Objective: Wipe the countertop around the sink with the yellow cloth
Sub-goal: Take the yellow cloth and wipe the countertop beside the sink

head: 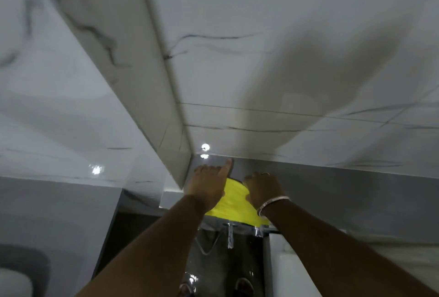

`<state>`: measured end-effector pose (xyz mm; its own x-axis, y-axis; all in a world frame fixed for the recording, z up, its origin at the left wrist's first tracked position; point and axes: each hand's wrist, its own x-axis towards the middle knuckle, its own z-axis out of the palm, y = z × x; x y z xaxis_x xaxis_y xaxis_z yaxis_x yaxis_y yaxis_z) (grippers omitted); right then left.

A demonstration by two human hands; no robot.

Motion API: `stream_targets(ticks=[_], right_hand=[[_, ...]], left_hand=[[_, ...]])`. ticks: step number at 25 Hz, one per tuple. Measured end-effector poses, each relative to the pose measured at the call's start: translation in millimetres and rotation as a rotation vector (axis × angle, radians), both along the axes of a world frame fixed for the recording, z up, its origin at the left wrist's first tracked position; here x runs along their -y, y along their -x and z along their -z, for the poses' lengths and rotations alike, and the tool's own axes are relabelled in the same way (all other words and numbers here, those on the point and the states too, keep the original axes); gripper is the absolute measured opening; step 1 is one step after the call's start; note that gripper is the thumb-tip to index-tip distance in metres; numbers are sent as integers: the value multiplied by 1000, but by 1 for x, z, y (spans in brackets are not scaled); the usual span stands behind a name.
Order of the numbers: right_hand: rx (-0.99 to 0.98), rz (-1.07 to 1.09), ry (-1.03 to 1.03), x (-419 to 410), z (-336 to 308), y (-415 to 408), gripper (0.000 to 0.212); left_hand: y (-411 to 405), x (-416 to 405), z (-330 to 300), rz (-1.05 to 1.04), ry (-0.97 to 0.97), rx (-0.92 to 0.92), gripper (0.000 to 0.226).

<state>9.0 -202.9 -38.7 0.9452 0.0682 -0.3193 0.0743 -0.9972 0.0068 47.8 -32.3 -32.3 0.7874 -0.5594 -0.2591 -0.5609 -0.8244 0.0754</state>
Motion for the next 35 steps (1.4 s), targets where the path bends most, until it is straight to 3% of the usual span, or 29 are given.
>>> stream_targets(ticks=[3, 6, 9, 14, 17, 23, 30, 35], right_hand=[[-102, -115, -108, -7, -18, 7, 33], [-179, -178, -272, -24, -42, 13, 38], [-145, -276, -385, -59, -76, 12, 22], [-128, -483, -500, -162, -133, 1, 13], [-117, -597, -540, -229, -157, -14, 11], [-129, -696, -538, -372, -153, -44, 38], [-63, -573, -496, -471, -101, -92, 44], [-173, -575, -480, -504, -38, -118, 46]], left_hand=[[10, -20, -29, 48, -24, -51, 61], [36, -59, -64, -56, 107, -194, 48], [61, -115, -92, -175, 233, -199, 28], [119, -242, -126, -445, 505, -65, 37], [142, -309, -142, -597, 696, -16, 22], [141, -434, -121, -878, 993, 84, 17], [63, -528, -77, -893, 944, 63, 30], [28, -555, -34, -864, 611, -69, 31]])
